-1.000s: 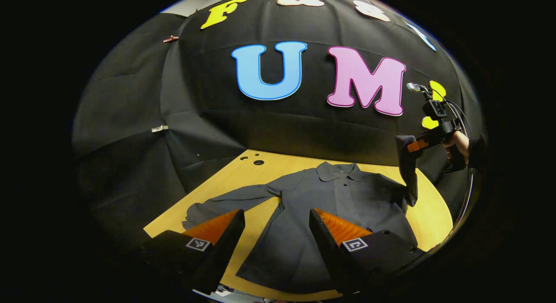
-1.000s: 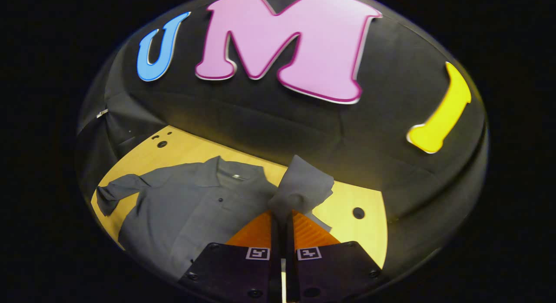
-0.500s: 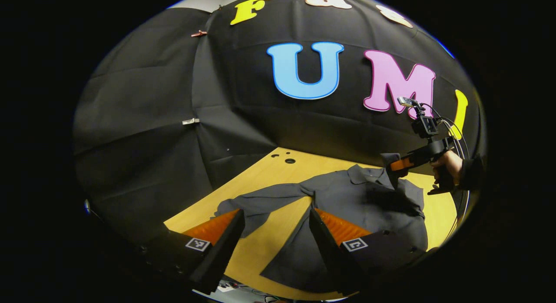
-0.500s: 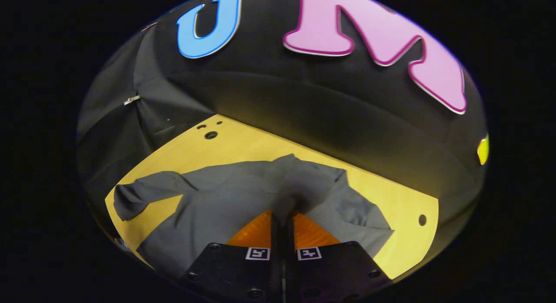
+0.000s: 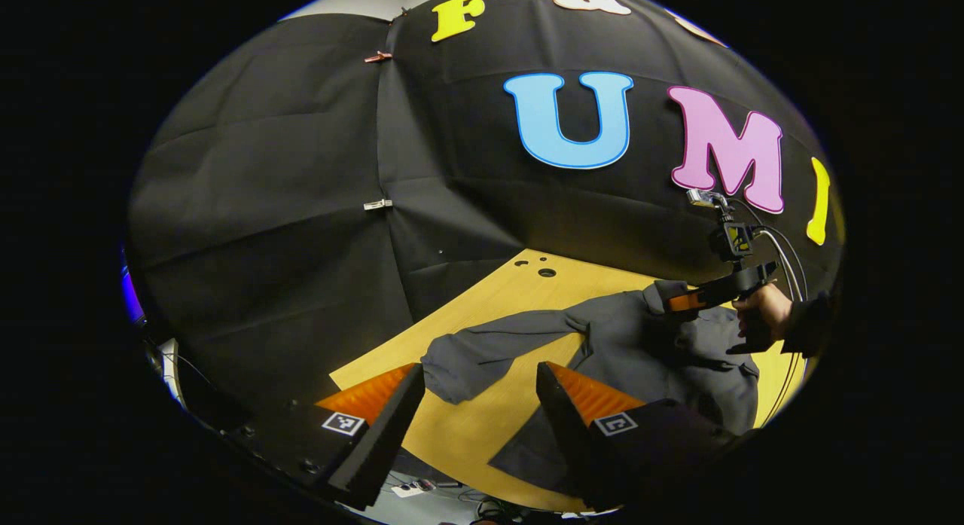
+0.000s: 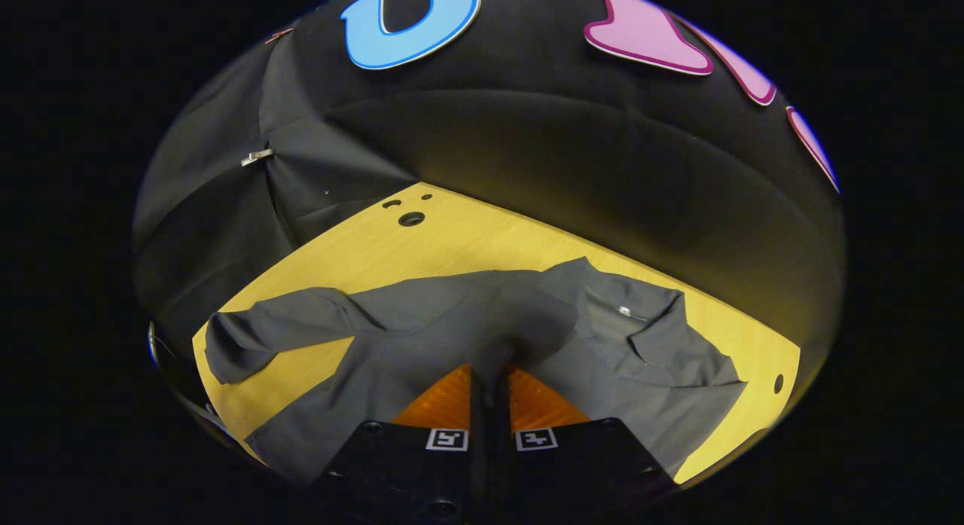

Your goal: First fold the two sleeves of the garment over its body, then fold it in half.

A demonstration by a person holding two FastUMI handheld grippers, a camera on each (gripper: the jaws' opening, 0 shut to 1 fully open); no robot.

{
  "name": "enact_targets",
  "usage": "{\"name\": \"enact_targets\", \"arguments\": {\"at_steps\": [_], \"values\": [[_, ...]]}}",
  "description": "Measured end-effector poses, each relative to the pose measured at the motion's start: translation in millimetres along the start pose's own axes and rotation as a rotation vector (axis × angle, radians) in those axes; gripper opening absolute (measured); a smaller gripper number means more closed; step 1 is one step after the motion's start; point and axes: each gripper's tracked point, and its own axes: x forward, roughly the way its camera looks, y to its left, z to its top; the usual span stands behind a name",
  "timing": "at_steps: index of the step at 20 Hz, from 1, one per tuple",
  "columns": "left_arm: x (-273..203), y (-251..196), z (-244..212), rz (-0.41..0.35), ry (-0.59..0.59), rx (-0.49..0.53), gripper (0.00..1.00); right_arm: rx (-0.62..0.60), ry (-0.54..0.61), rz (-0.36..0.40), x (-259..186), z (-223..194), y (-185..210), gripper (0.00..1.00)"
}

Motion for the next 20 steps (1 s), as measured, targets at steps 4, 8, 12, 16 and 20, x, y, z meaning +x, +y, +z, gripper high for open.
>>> {"name": "enact_targets", "arguments": {"at_steps": [4,8,12,16,20], "values": [[23,3,2,-0.016,0.005,-0.025,0.95,0.038,0.008,0.053,13,-2,24,0.20],[55,17,-3,-0.025,0.008,-0.041,0.95,0.058,0.004,0.076,16,2,35,0.50],[97,44,-19,-0.018,0.042,-0.071,0.95,0.055,-0.021,0.029,-8,17,27,0.87],[148,64,-34,0.006,0.089,-0.073,0.95,-0.019,-0.085,-0.073,-57,32,6,1.00],[191,76,-57,0.005,0.163,-0.069,0.96,-0.077,-0.177,-0.180,-113,44,-8,0.98]]}}
